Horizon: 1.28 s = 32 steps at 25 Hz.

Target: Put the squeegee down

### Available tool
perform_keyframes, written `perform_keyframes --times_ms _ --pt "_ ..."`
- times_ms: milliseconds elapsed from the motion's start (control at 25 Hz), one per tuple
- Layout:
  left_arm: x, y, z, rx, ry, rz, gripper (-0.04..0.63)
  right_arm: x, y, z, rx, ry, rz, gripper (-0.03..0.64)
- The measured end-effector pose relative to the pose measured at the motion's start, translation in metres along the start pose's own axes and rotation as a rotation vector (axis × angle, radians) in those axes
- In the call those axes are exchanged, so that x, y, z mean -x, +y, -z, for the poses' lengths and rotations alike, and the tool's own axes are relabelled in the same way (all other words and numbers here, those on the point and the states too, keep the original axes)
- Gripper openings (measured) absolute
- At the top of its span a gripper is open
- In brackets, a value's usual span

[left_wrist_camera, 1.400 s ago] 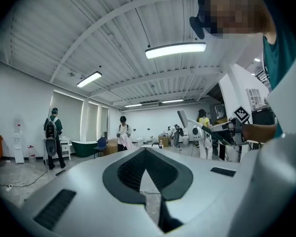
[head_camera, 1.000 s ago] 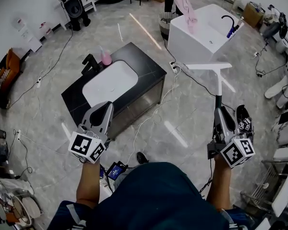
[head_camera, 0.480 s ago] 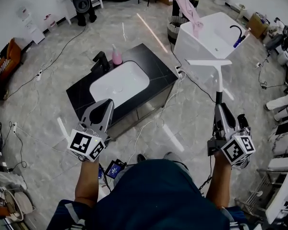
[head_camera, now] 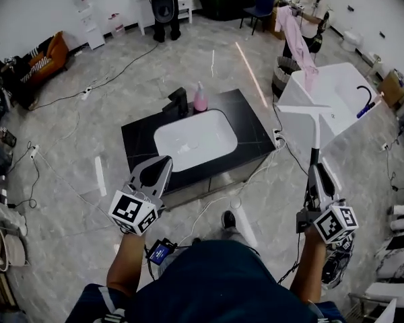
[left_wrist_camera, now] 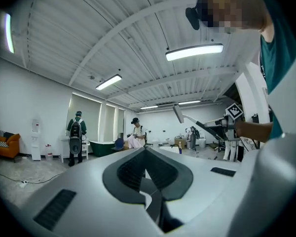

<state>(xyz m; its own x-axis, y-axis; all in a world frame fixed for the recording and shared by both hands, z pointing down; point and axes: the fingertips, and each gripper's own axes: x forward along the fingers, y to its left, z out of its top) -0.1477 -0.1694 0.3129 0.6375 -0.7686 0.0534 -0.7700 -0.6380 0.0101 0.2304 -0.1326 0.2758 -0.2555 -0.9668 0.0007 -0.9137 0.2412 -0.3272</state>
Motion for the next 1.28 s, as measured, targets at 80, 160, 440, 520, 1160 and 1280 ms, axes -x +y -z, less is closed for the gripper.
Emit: perform_keyframes --times_ms 80,160,440,520,1160,1280 --pt "-0.002 0.005 0.006 0.003 0.015 -0.031 0.005 -0.020 -0.006 0.003 -0.001 0.020 -0.026 0.103" --pt "-0.004 0.010 0.009 -0.005 0.025 -0.060 0.005 -0.039 -0.012 0.004 0.004 0.033 -0.055 0.103" --pt "-0.023 0.028 0.009 -0.020 0.034 -0.148 0.005 -0.103 -0.031 0.005 0.008 0.056 -0.134 0.103" --pt "-0.030 0.031 0.007 -0.014 0.032 -0.165 0.005 -0.121 -0.036 0.008 0.006 0.070 -0.150 0.103" --pt "-0.068 0.052 0.018 0.031 0.096 -0.277 0.005 -0.228 -0.068 0.048 -0.041 0.191 -0.237 0.103" --pt "-0.076 0.057 0.021 0.034 0.099 -0.290 0.005 -0.246 -0.073 0.055 -0.043 0.204 -0.245 0.103"
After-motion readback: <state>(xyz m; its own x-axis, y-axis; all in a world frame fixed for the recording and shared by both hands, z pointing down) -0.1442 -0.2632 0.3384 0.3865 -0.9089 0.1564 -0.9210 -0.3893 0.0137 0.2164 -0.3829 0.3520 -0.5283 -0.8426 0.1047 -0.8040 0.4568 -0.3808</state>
